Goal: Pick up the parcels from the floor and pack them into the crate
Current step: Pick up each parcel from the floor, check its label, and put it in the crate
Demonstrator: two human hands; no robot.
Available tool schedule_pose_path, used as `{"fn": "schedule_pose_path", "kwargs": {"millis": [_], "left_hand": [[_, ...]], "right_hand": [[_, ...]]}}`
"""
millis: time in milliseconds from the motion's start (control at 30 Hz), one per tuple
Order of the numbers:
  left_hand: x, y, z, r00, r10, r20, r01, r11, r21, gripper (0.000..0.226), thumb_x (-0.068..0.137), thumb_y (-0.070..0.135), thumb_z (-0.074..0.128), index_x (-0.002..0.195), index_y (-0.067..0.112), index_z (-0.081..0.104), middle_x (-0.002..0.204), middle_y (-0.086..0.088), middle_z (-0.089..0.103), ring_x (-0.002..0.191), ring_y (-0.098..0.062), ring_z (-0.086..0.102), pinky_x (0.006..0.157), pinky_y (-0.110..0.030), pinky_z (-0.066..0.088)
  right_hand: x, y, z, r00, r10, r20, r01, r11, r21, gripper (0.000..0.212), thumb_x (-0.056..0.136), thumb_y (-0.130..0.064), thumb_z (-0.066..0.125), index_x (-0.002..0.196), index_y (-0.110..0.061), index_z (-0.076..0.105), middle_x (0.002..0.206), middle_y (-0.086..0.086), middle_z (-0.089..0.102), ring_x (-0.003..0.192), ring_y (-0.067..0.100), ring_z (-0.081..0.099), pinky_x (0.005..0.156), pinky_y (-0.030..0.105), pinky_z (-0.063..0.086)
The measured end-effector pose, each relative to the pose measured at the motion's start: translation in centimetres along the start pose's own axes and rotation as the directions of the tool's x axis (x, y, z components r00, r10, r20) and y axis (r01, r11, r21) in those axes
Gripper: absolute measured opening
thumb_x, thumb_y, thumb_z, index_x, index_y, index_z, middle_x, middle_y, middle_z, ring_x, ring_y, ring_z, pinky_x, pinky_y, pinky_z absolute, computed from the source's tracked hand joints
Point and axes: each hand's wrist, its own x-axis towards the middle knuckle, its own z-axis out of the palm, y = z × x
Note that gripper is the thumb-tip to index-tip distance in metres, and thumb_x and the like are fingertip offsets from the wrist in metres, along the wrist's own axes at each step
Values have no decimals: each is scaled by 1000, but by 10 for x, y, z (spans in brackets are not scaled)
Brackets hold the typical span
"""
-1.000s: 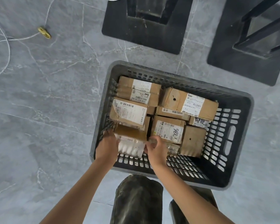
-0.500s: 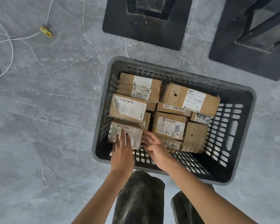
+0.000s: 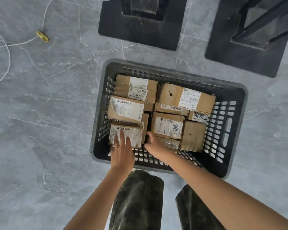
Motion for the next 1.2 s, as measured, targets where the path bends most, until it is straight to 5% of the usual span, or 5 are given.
{"fn": "schedule_pose_path", "kwargs": {"millis": [267,433,767,933,1200], "left_hand": [[-60,18,-157,992,129,1,-129,991,-28,28,96,19,41,123,13,50,127,-4,53,116,-17,51,96,-35,46],[-149,73,-323,962,185,-199,-205,975,-85,28,97,18,35,116,15,56,110,-4,63,94,-20,60,73,-30,47],[-401,223,-546,603,448,-660,-594,804,3,35,96,23,42,130,23,47,126,2,51,116,-15,49,98,-32,43],[-474,327,-551,381,539,-751,-725,678,119,42,94,23,48,135,21,39,131,2,45,129,-16,38,107,-32,36],[-535,520,-503,241,685,-687,-757,576,309,66,91,39,47,147,26,14,156,0,9,145,-21,-13,120,-44,4]], "right_hand": [[-120,-36,-58,974,-145,-173,68,918,-391,36,94,-3,41,129,-7,44,116,10,55,87,13,54,72,25,51],[-252,-121,-126,935,-248,-253,163,935,-314,37,95,-3,34,130,0,45,119,15,58,67,6,48,48,11,37],[-600,-244,-260,480,-580,-658,609,760,-225,23,99,-15,41,114,-21,58,102,-1,66,96,20,64,65,12,43],[-714,-185,-320,183,-593,-784,698,640,-321,26,96,-9,46,107,-31,54,99,-14,65,96,-6,58,77,4,42],[-786,-8,-447,-21,-418,-908,687,654,-317,24,97,-20,46,118,-32,48,109,-12,60,99,-6,53,74,4,41]]}}
